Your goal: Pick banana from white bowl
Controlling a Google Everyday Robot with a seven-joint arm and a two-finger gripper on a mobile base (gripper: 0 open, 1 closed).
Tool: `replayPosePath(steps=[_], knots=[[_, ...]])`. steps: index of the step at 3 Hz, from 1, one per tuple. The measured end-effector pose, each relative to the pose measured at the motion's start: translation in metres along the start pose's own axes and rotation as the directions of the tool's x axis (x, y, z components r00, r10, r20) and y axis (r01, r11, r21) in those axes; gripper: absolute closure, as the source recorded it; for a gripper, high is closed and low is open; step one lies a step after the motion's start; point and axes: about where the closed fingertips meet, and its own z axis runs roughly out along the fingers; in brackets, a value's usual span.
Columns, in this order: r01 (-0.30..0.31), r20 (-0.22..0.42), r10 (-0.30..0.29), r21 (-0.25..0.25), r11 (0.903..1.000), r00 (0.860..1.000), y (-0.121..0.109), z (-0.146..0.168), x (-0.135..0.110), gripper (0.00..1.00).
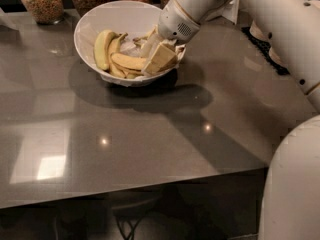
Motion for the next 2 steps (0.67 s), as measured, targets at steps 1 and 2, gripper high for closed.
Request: replayPosePath(steps=[1, 2], knots=[[-0.002, 0.002, 0.002, -0.013, 0.9999, 1.0, 0.001, 0.0033, -0.0005, 0.43], [-0.003, 0.003, 0.003, -0.02, 0.9998, 1.0, 0.0015, 0.0053, -0.0004, 0.47]])
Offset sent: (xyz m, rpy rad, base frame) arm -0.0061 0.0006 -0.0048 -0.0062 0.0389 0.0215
